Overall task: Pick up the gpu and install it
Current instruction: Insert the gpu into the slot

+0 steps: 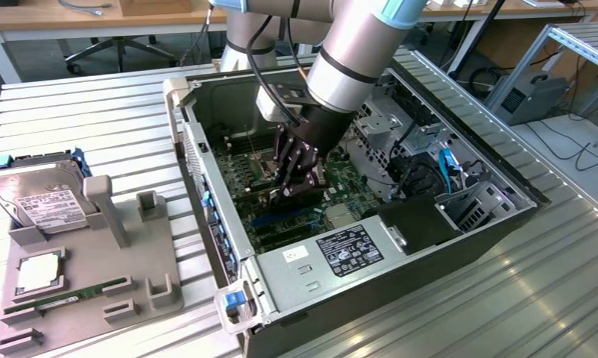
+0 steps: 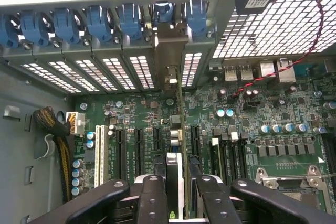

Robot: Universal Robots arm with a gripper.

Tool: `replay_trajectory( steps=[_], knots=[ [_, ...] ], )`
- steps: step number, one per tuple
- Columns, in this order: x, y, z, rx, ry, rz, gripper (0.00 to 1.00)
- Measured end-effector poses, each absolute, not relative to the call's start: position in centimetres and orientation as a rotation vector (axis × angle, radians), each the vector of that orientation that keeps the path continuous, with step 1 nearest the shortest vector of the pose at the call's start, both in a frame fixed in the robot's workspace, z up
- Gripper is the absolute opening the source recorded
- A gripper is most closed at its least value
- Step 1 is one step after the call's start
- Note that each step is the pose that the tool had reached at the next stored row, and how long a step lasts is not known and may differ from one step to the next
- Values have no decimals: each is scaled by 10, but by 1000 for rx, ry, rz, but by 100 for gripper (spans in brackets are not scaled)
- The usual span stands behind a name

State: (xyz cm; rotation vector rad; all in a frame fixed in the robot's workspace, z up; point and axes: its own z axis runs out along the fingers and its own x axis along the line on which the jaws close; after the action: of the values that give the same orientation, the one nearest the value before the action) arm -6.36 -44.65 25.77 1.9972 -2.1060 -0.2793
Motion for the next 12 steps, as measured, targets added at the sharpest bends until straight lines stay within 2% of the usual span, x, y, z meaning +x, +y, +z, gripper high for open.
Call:
replay_trajectory(
  steps=[12],
  knots=[
    [-64,-447,258,2004,-2099,-279,27]
  ],
)
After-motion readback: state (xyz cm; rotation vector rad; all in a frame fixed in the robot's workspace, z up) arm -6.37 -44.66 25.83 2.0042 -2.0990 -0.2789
